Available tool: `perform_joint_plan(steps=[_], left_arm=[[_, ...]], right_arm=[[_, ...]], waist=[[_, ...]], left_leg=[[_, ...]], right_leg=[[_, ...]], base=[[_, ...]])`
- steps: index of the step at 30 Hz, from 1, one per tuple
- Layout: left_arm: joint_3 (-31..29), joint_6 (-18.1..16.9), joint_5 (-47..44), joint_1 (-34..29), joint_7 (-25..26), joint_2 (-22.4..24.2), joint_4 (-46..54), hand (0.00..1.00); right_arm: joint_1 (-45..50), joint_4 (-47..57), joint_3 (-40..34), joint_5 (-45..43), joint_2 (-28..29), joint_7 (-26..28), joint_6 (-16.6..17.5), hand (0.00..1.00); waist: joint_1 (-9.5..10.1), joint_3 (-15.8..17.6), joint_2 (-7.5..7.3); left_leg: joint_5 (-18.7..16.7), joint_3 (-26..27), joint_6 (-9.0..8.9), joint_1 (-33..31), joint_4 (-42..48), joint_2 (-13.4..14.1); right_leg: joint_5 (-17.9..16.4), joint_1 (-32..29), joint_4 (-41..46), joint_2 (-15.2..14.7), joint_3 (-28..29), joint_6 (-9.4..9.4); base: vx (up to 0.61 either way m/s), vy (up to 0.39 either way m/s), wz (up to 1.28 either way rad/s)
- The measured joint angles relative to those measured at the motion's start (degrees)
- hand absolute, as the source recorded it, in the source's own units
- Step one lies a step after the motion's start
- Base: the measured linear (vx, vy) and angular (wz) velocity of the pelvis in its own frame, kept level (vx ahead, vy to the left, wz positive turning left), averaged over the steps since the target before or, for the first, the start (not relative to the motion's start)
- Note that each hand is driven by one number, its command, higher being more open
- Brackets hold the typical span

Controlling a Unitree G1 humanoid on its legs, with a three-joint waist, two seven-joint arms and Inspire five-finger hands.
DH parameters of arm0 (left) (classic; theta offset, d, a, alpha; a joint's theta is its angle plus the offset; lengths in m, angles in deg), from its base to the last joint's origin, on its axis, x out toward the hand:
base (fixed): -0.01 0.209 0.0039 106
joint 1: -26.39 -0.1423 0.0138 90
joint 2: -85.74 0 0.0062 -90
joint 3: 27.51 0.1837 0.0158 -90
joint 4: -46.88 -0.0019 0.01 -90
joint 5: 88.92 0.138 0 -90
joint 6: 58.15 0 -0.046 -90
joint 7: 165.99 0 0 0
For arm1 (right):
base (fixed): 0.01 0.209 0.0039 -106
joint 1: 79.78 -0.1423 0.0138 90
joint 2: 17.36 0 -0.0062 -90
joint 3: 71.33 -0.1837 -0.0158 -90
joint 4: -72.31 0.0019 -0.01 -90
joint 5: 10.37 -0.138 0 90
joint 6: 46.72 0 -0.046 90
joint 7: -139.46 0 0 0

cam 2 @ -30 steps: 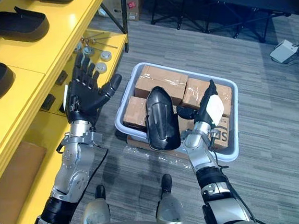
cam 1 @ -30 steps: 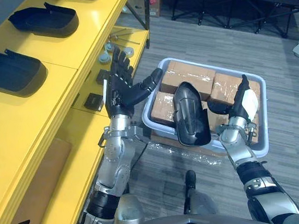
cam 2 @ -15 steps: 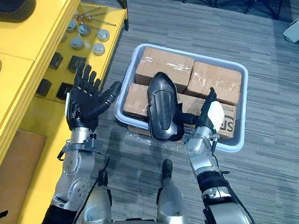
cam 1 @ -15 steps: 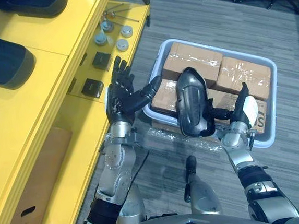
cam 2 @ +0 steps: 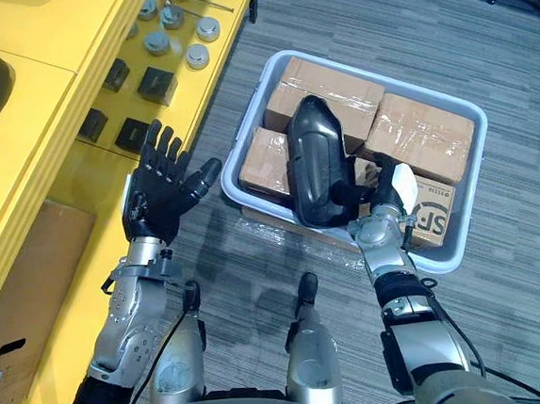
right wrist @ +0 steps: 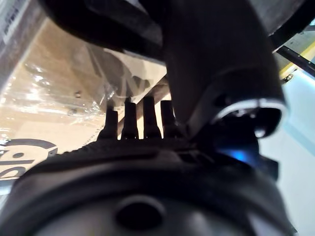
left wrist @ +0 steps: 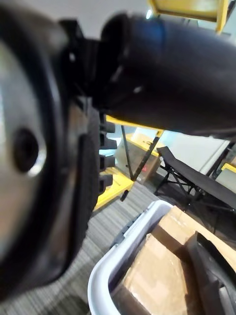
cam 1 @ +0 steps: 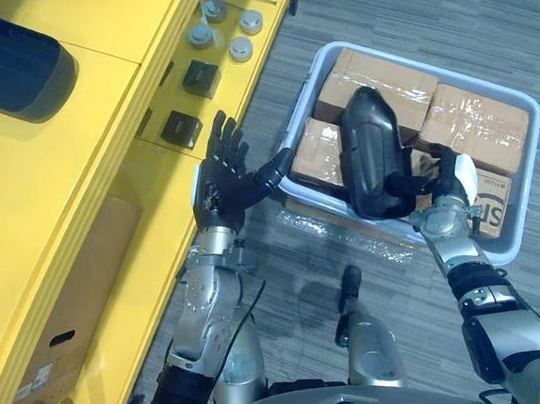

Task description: Walk over and take three plastic housings, then place them on the shelf

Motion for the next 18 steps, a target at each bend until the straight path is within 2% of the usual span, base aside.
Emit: perform_joint_plan(steps=[4,7,12,15,18], left_arm=[[-0.2,0.0,-2.4,-0.5,0.0,0.0,-0.2,1.00],[-0.5,0.0,-4.1,-2.2,0.0,-0.2,-0.2,1.00],[-1.6,0.0,-5.7,-3.8,0.0,-0.3,-0.2,1.00],[-2.4,0.2,-6.9,-5.0,-0.5,-0.3,0.1,1.00],[-2.7,2.3,-7.4,-6.7,-2.2,-0.5,1.7,1.00]], right_arm=[[-2.2,-2.3,0.7,3.5,-4.2,-0.5,-4.3,0.00],[-2.4,-2.6,1.0,4.3,-3.8,-0.5,-7.3,0.00],[-0.4,0.9,1.7,6.2,-3.0,-0.2,-6.9,0.00],[1.9,1.7,0.8,6.2,-0.9,-0.9,-8.1,0.00],[5.0,5.1,0.5,7.1,-0.7,-3.2,-7.9,0.00]], waist=[[0.84,0.6,0.76],[0.91,0.6,0.80],[0.81,0.5,0.87],[0.94,0.5,0.96],[1.03,0.3,1.25]], left_leg=[[1.0,-0.9,-0.03,-0.2,-1.0,-0.1],[1.7,-1.1,-0.05,0.1,-2.2,-0.1],[1.9,-1.1,0.02,0.8,-2.4,-0.1],[2.3,-1.1,0.03,2.6,-3.9,-0.1],[2.8,-0.9,0.41,3.4,-5.3,-0.1]], right_leg=[[0.0,0.0,0.1,-0.1,-0.8,-0.04],[-0.1,0.0,0.1,-0.1,-1.3,-0.14],[-0.3,0.3,0.5,-0.1,-1.3,-0.23],[-1.1,1.5,1.1,-0.3,-1.5,-0.11],[-1.4,1.6,0.9,-0.3,-1.5,0.08]], base=[[-0.02,0.004,0.10],[0.01,-0.004,0.09],[0.00,0.001,0.01],[-0.01,-0.002,0.03],[0.00,0.000,0.00]])
